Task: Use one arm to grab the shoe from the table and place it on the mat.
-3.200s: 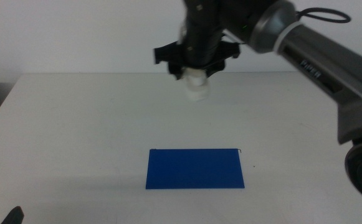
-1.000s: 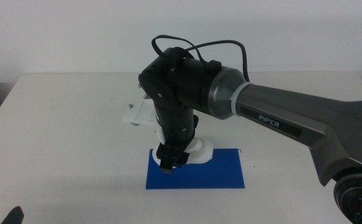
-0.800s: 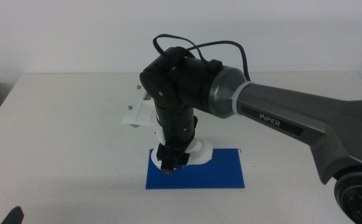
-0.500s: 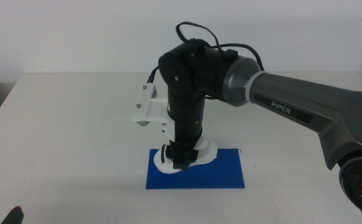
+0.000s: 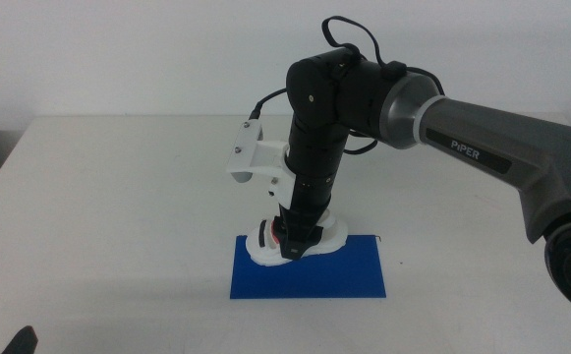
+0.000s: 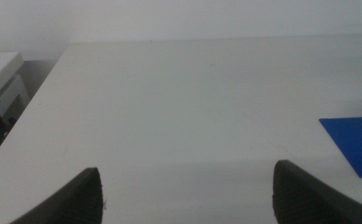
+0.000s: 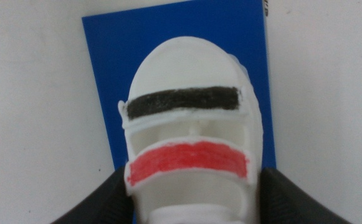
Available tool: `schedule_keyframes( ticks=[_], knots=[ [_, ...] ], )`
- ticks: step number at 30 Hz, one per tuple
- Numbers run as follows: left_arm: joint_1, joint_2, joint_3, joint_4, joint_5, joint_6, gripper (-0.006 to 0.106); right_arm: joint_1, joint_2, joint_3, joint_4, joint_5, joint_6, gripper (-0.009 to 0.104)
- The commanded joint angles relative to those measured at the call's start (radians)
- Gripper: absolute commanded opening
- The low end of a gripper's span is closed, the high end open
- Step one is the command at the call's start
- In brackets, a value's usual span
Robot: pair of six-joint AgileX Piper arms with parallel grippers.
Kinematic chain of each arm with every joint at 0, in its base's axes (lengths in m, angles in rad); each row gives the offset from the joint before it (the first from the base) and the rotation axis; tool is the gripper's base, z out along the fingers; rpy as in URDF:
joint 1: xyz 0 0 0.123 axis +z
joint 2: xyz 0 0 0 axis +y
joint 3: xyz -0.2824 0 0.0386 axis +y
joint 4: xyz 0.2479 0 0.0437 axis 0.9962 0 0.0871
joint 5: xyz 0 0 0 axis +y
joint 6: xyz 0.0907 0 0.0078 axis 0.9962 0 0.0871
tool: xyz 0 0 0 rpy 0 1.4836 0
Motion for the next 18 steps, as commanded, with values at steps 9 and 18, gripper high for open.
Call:
schedule_keyframes(
  ticks=[9,18],
  knots=[
    [-0.004,-0.013,0.007,-0.008,-0.08,-0.005,0.094,-0.023,-0.01,-0.022,0.023,-0.017,-0.006,-0.004],
    [-0.004,-0.013,0.007,-0.008,-0.08,-0.005,0.094,-0.025,0.002,-0.022,0.031,-0.012,-0.009,0.058]
  ],
)
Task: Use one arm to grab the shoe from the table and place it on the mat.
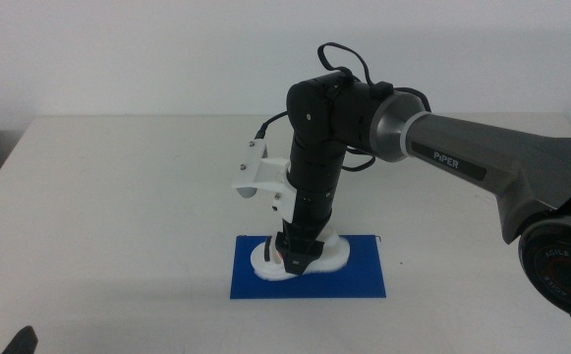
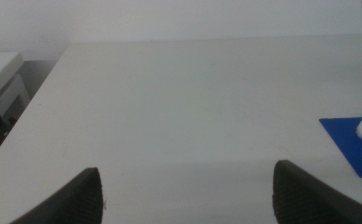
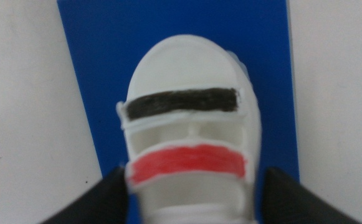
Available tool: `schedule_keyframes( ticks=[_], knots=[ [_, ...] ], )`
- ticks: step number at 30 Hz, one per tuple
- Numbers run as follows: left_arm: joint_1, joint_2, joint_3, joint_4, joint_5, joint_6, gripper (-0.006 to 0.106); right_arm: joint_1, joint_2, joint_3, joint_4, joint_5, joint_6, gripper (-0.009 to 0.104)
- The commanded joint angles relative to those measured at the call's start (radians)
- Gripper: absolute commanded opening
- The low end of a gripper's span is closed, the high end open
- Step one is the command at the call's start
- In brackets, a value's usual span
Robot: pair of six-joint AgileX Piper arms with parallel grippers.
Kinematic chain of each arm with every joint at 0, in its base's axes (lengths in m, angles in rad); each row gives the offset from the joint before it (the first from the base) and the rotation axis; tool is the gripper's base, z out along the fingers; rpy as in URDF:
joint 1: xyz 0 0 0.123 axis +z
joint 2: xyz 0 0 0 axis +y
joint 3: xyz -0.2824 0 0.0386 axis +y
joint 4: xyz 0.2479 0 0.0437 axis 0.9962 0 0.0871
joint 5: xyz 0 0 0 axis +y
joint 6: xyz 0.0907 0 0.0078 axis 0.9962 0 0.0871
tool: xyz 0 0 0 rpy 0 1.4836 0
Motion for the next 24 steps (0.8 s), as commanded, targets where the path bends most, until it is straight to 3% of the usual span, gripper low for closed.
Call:
schedule_keyframes(
  ticks=[1,6,14,18,24],
  knots=[
    [-0.004,-0.013,0.007,-0.008,-0.08,-0.005,0.094,-0.01,-0.063,-0.022,0.013,-0.004,-0.009,0.063],
    [-0.004,-0.013,0.007,-0.008,-0.08,-0.005,0.094,-0.01,-0.063,-0.022,0.028,-0.004,-0.007,0.081],
    [-0.004,-0.013,0.007,-0.008,-0.08,-0.005,0.094,-0.076,-0.227,0.022,0.056,0.004,0.185,0.081],
    [-0.004,-0.013,0.007,-0.008,-0.08,-0.005,0.094,-0.151,-0.411,0.211,0.054,-0.071,0.305,0.078],
    [-0.004,-0.013,0.007,-0.008,-0.08,-0.005,0.094,-0.319,-0.754,0.62,0.064,-0.304,0.32,0.072]
  ],
)
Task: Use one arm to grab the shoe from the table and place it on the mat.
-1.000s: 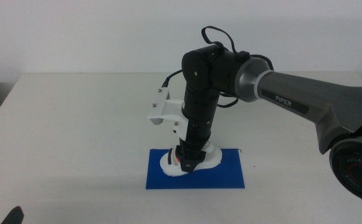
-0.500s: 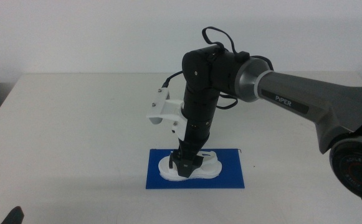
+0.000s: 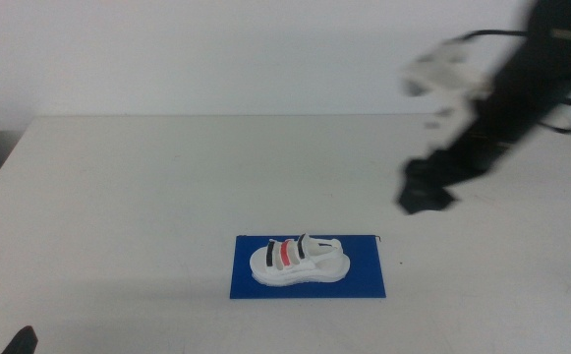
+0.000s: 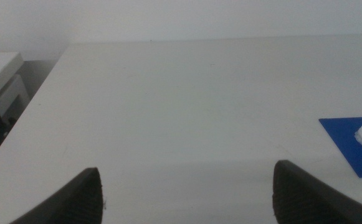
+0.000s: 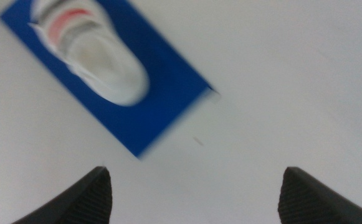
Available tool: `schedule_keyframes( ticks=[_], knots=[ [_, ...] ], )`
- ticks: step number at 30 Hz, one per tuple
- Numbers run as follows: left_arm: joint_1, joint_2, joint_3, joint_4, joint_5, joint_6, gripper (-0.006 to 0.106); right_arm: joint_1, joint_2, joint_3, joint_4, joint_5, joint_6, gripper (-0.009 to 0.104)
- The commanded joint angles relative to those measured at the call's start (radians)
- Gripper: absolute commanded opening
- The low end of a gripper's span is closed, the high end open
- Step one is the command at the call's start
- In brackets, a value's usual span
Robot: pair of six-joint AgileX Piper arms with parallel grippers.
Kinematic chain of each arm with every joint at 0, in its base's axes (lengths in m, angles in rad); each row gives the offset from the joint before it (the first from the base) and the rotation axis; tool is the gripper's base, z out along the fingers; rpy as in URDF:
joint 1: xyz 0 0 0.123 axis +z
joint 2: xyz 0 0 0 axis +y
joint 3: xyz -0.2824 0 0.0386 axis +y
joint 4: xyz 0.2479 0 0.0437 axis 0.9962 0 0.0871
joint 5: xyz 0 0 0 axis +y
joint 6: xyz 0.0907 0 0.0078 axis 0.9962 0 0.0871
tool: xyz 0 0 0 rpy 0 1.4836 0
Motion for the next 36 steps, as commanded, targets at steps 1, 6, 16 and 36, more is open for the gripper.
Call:
schedule_keyframes(
  ticks=[1,6,16,36],
  knots=[
    [-0.004,-0.013,0.007,-0.008,-0.08,-0.005,0.094,-0.071,-0.178,0.115,0.023,-0.128,0.002,0.072],
    [-0.004,-0.013,0.007,-0.008,-0.08,-0.005,0.094,-0.219,-0.488,0.403,0.087,-0.342,0.002,0.071],
    [-0.004,-0.013,0.007,-0.008,-0.08,-0.005,0.094,-0.303,-1.073,0.88,0.098,-0.729,0.008,0.069],
    [-0.004,-0.013,0.007,-0.008,-0.08,-0.005,0.094,-0.302,-1.664,1.332,-0.136,-0.819,0.009,0.069]
  ],
)
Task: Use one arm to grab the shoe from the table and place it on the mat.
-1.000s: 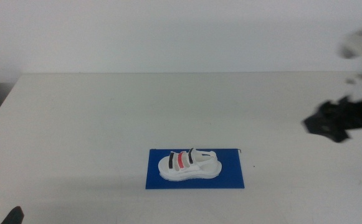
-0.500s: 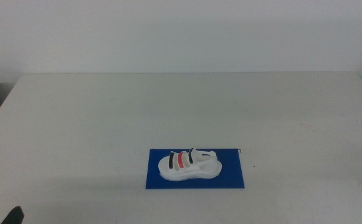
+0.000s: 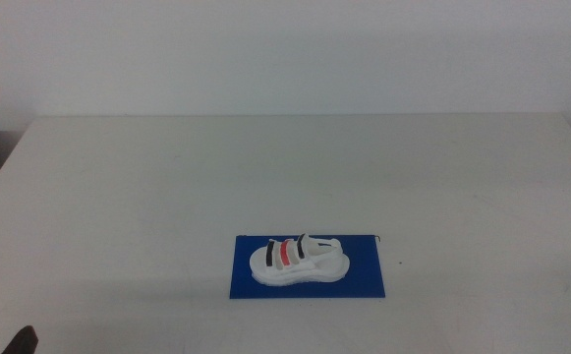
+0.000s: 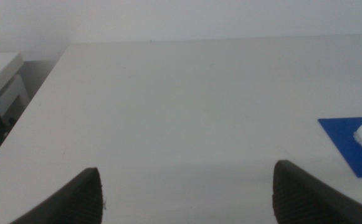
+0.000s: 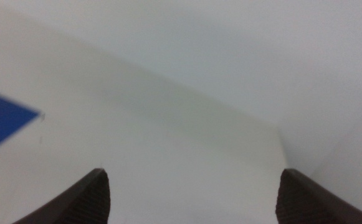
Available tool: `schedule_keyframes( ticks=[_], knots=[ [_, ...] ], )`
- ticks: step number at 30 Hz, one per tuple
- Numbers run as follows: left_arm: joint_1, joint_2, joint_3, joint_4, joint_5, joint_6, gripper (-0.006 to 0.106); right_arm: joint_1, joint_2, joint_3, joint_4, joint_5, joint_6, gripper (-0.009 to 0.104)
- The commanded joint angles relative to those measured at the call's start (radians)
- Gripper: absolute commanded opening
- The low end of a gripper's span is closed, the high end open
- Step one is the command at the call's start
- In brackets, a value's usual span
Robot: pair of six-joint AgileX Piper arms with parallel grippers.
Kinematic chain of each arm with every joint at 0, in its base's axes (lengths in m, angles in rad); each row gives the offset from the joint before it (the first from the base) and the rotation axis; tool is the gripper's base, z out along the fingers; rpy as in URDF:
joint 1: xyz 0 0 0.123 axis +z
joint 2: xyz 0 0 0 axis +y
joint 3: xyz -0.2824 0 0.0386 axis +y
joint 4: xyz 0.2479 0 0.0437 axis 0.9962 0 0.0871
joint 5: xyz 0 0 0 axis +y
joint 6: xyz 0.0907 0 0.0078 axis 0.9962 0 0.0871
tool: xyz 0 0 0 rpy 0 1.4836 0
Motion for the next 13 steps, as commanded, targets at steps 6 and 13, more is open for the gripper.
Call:
schedule_keyframes(
  ticks=[6,13],
  knots=[
    [-0.004,-0.012,0.007,-0.008,-0.08,-0.005,0.094,-0.006,-0.029,0.079,-0.002,-0.071,-0.003,0.069],
    [-0.004,-0.012,0.007,-0.008,-0.08,-0.005,0.094,-0.006,-0.029,0.079,0.011,-0.071,-0.003,0.069]
  ],
)
